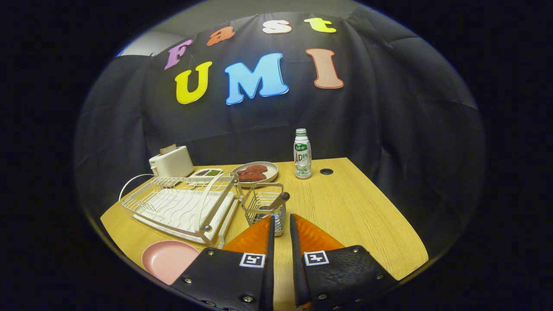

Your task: Take the plate from the dish rack, then take the spoon from the basket and place it into the plate.

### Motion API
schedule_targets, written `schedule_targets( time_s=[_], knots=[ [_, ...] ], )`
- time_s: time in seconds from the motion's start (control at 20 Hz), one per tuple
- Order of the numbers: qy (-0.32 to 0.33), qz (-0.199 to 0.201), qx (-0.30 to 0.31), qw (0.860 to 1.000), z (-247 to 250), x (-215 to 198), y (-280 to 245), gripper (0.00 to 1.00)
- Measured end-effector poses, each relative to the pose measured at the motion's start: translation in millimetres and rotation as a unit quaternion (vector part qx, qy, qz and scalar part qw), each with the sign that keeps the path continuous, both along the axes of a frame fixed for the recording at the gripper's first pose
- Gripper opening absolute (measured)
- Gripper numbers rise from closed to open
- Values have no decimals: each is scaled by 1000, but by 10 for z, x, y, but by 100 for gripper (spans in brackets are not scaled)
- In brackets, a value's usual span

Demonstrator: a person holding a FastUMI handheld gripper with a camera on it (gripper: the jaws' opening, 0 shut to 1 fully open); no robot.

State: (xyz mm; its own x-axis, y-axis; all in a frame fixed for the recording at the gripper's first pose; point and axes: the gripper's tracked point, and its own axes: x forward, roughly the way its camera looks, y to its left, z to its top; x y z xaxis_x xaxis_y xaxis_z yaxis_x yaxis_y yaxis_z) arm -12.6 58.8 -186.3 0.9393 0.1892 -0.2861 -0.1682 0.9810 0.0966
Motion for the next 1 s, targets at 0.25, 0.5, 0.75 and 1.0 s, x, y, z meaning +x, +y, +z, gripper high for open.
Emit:
schedule_targets(
  time_s=[0.25,0.5,0.75,1.0],
  knots=[
    [-13,12,25,1000,11,307,70,19],
    [-33,20,35,999,101,557,145,19],
    [-33,11,55,998,81,735,93,19],
    [-18,22,72,997,-1,772,151,21]
  ],
)
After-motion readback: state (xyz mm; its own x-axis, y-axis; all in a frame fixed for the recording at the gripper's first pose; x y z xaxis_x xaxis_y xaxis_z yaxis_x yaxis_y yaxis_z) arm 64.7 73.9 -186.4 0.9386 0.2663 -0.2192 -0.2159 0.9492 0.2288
